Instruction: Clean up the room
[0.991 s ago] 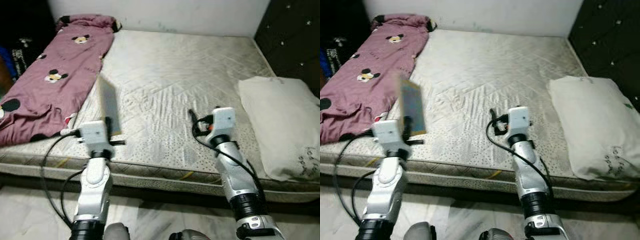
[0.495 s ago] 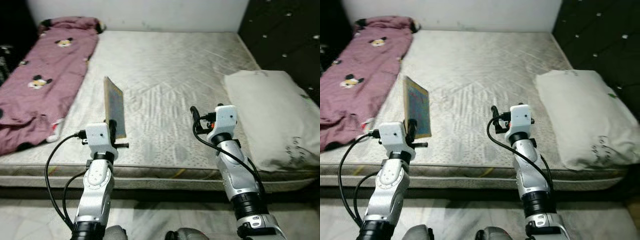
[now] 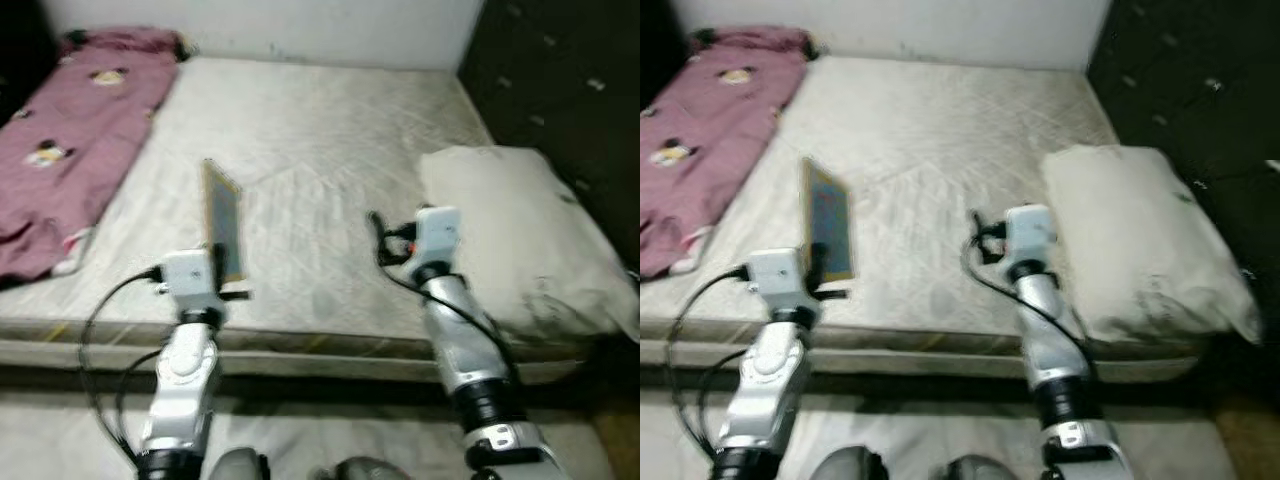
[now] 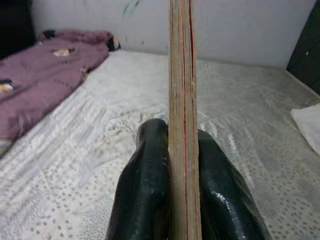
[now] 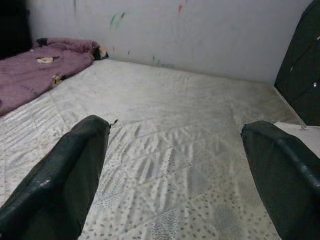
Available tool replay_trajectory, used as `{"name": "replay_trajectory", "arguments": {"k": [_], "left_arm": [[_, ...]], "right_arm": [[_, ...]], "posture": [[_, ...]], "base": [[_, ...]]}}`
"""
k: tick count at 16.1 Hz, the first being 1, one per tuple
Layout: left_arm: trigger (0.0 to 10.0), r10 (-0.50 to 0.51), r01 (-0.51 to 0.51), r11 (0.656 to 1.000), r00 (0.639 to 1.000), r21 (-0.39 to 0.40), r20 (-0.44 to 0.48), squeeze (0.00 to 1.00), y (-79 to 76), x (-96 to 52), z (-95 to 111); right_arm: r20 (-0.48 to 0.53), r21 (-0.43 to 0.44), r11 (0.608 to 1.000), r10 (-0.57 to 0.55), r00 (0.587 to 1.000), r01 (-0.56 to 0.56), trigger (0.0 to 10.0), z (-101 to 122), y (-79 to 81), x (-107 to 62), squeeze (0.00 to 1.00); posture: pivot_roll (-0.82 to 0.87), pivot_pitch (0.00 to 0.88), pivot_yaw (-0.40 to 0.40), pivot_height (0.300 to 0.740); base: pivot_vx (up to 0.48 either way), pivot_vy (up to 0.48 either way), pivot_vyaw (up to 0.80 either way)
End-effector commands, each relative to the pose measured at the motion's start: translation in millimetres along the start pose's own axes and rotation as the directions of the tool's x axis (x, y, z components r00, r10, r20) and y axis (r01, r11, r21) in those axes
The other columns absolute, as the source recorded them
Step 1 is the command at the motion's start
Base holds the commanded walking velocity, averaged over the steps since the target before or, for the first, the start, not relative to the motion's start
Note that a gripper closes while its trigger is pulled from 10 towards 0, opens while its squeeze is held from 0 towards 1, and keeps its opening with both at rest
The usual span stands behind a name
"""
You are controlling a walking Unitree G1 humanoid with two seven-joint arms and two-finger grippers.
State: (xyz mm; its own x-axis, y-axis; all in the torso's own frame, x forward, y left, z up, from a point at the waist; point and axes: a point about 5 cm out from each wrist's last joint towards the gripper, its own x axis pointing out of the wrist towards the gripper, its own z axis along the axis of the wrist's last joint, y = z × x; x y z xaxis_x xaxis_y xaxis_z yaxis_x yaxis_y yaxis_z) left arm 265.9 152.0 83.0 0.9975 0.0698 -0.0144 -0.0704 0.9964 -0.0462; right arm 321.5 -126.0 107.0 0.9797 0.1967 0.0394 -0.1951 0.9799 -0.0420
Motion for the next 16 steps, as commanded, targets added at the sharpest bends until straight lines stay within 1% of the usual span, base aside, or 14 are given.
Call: {"name": "replay_trajectory", "arguments": {"k": [1,3,6,7,16], "left_arm": [[10.0,-0.024,0.025,1.000,0.998,-0.018,0.054,0.00,-8.5,3.3,12.3],[10.0,-0.031,0.032,0.999,0.998,-0.021,0.052,0.00,-10.1,3.0,12.0],[10.0,-0.055,0.059,0.996,0.996,-0.062,0.071,0.00,-10.7,1.7,14.0],[10.0,-0.070,0.075,0.996,0.993,-0.055,0.091,0.00,-11.6,0.5,16.2],[10.0,-0.087,0.093,0.993,0.993,-0.066,0.084,0.00,-13.6,-2.6,15.1]], "right_arm": [[-0.002,-0.014,1.000,-0.028,1.000,0.028,10.0,0.6,-10.8,-2.4,0.00],[-0.004,-0.018,0.999,-0.032,0.999,0.032,10.0,0.1,-12.7,-3.8,0.00],[-0.006,-0.019,0.999,-0.031,0.999,0.031,10.0,-0.3,-12.1,-4.0,0.00],[-0.005,-0.020,0.999,-0.030,1.000,0.030,10.0,0.0,-11.7,-3.9,0.00],[-0.009,-0.030,0.999,-0.034,0.999,0.034,10.0,-1.1,-13.5,-5.4,0.00]], "posture": [[-0.05,0.012,-0.024,0.740],[-0.05,0.015,-0.024,0.740],[-0.05,0.017,-0.027,0.740],[-0.05,0.018,-0.029,0.740],[-0.05,0.025,-0.028,0.740]], "base": [[0.000,-0.326,0.00],[0.000,-0.326,0.00],[0.000,0.000,0.00],[0.000,0.000,0.00],[0.357,0.000,0.00]]}}
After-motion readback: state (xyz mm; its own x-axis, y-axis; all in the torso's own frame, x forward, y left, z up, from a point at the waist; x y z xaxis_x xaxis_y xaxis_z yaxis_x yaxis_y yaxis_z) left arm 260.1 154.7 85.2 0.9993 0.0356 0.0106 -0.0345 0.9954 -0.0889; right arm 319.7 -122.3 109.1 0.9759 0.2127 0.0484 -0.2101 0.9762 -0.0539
